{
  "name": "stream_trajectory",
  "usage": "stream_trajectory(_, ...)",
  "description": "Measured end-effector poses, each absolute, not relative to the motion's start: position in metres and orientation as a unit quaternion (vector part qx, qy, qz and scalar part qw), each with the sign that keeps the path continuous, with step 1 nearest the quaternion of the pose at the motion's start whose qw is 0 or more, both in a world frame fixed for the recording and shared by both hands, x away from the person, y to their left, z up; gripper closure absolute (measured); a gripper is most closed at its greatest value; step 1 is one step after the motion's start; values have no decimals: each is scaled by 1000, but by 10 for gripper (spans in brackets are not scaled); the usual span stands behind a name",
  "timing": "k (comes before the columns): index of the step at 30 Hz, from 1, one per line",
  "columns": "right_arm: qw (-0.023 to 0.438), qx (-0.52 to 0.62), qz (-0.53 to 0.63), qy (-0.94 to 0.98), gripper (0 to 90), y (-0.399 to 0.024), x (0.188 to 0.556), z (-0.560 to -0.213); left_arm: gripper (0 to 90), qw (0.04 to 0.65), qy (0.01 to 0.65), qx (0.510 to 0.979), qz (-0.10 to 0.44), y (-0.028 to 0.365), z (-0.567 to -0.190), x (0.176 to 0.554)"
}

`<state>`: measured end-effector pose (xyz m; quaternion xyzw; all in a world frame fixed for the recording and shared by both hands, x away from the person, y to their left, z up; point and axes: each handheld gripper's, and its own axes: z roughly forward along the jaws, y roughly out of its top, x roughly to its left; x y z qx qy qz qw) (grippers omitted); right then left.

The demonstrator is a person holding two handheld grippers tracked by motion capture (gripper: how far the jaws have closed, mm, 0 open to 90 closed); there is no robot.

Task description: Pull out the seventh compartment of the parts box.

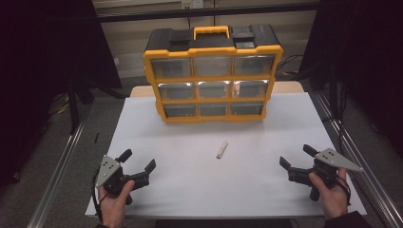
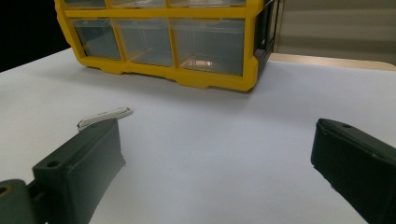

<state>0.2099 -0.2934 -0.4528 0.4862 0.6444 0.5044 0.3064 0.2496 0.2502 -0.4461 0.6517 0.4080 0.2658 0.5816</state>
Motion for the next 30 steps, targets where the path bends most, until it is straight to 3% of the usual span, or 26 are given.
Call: stream_trajectory(30, 312, 488, 503, 641, 18, -296, 205, -452, 33, 549, 366, 699, 276, 236, -445, 268)
